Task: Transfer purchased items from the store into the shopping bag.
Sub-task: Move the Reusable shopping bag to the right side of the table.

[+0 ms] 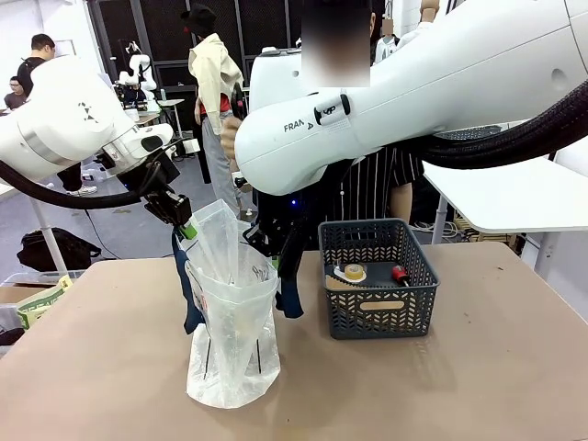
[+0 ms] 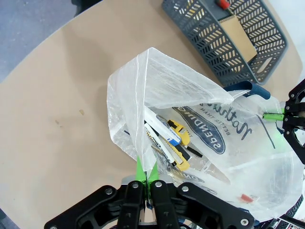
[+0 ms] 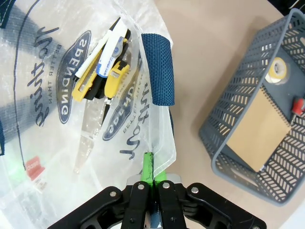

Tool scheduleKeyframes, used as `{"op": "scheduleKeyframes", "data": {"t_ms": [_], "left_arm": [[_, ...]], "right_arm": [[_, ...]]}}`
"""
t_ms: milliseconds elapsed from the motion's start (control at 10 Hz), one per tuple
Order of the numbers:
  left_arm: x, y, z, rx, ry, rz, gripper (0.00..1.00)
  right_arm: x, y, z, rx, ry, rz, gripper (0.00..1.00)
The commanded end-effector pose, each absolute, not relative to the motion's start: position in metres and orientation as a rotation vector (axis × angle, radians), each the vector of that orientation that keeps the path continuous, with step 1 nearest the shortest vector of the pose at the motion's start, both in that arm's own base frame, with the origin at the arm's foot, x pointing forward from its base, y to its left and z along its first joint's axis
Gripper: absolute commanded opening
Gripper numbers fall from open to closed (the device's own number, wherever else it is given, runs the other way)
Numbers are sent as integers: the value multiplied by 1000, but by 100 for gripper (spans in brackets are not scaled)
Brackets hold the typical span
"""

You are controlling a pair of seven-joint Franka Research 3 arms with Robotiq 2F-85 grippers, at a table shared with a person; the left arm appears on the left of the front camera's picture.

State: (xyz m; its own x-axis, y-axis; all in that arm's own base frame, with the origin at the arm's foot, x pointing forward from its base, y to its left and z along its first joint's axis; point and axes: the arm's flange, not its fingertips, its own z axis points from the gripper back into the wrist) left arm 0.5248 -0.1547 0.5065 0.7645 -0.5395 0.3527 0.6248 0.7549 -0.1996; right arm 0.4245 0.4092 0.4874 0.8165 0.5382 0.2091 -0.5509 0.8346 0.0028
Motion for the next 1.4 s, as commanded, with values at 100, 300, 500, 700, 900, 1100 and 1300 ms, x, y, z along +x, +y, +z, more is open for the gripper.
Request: {"op": "scheduleKeyframes", "data": {"t_ms": [100, 300, 500, 700, 900, 1100, 1300], "left_arm": [[525, -153, 508, -314, -293, -648, 0], [525, -153, 508, -314, -293, -648, 0], [525, -153, 508, -314, -293, -648, 0], [525, -153, 508, -314, -293, -648, 0], [525, -153, 508, -314, -293, -648, 0], [525, -153, 508, -314, -293, -648, 0], [525, -153, 508, -314, -293, -648, 0]], "right_arm": [[424, 409, 488, 65, -205, 582, 0], [424, 409, 488, 65, -205, 582, 0], [424, 409, 488, 65, -205, 582, 0], [424, 409, 488, 65, -205, 582, 0], [424, 409, 488, 65, -205, 582, 0], [424, 409, 488, 65, -205, 582, 0], [424, 409, 488, 65, -205, 582, 0]]}}
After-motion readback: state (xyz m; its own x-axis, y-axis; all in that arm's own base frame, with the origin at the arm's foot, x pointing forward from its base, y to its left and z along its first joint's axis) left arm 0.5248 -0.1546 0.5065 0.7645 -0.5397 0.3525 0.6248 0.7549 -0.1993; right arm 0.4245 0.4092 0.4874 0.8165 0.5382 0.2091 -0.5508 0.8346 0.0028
